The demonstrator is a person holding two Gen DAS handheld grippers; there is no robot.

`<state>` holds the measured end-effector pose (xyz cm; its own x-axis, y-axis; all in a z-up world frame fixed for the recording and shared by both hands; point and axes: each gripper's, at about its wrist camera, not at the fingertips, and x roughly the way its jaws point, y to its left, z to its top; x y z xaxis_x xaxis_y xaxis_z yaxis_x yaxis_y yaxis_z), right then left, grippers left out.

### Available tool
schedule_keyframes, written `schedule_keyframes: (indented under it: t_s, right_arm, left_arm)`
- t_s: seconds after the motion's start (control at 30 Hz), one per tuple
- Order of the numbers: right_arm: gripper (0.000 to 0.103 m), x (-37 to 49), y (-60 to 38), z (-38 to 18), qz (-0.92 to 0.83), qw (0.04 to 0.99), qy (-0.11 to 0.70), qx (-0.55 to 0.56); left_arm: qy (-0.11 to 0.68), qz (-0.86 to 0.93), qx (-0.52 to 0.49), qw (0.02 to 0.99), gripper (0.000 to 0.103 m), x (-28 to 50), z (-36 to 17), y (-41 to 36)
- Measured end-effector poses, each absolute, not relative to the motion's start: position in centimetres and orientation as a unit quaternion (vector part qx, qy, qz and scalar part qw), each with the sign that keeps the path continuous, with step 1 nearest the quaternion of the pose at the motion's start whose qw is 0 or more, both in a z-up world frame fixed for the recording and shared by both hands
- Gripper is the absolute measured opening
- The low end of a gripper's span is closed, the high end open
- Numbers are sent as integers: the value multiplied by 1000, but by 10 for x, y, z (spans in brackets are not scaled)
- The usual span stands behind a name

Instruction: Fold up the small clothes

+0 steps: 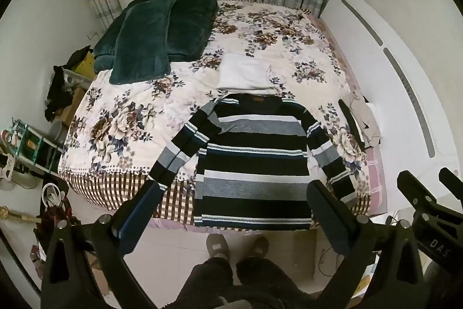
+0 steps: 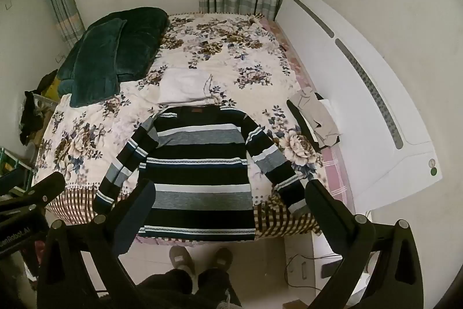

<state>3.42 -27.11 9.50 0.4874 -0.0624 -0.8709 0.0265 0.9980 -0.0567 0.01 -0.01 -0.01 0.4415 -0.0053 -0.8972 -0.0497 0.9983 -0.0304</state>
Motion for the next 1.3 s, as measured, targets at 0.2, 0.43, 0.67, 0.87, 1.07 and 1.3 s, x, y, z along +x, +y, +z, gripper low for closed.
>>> schedule_keyframes:
  t_s: [0.2,0.43,0.67,0.87,1.07,1.3]
  right_arm:
    - [103,32,-269,98,-28,863,503,-22]
    - [103,31,-268,101,-30,864,501,-24]
    - [103,31,-269,102,-30,865,501,-24]
    - [103,30,-269,103,-30,866,499,-24]
    - [103,32,-267,103,-30,866,498,-22]
    - [103,35,-266,104,-30,867,497,-22]
  left_arm:
    - [526,13,-28,850,103,0,0,0]
    - [523,14,-26,852,103,8,9,-7]
    - [520,13,-28,854,103,7,10,-5]
    - [518,14,-27,855,103,12,15,-4]
    - [517,15,-27,855,103,17,23,-6]
    - [516,15,-26,856,103,16,23,-5]
